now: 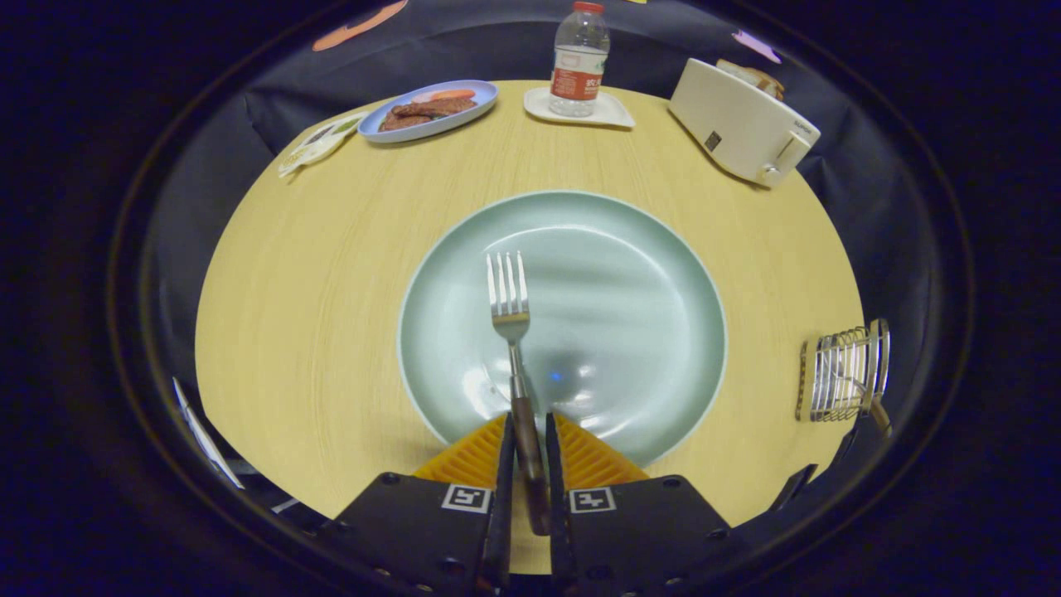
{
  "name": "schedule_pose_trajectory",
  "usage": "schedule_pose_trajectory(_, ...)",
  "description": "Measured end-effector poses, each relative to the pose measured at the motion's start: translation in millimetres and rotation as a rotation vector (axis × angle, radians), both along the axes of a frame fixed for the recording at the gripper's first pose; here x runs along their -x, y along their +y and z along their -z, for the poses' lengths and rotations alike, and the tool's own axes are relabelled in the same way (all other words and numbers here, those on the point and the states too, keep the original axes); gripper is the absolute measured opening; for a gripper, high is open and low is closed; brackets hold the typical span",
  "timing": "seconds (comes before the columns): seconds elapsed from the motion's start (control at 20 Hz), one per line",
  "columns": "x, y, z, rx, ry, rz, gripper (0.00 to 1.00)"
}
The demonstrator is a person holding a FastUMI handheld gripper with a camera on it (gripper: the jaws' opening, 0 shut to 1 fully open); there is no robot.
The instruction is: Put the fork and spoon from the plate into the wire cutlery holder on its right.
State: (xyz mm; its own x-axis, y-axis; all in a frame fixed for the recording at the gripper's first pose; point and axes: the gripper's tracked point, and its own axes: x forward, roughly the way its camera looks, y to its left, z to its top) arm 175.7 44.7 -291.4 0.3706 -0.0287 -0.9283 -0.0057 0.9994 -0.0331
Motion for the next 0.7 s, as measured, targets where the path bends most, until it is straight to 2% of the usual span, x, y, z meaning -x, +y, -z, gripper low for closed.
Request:
schedule_pose_trajectory(0.05,5,8,-6,-0.02,0.004,-0.01,0.2)
schedule_pose_trajectory(0.1,-4,7,5,-0.033,-0.004,-0.013,0.09)
schedule_pose_trajectory(0.7,5,-12,-50,-0.059,-0.104,-0.004,0.09)
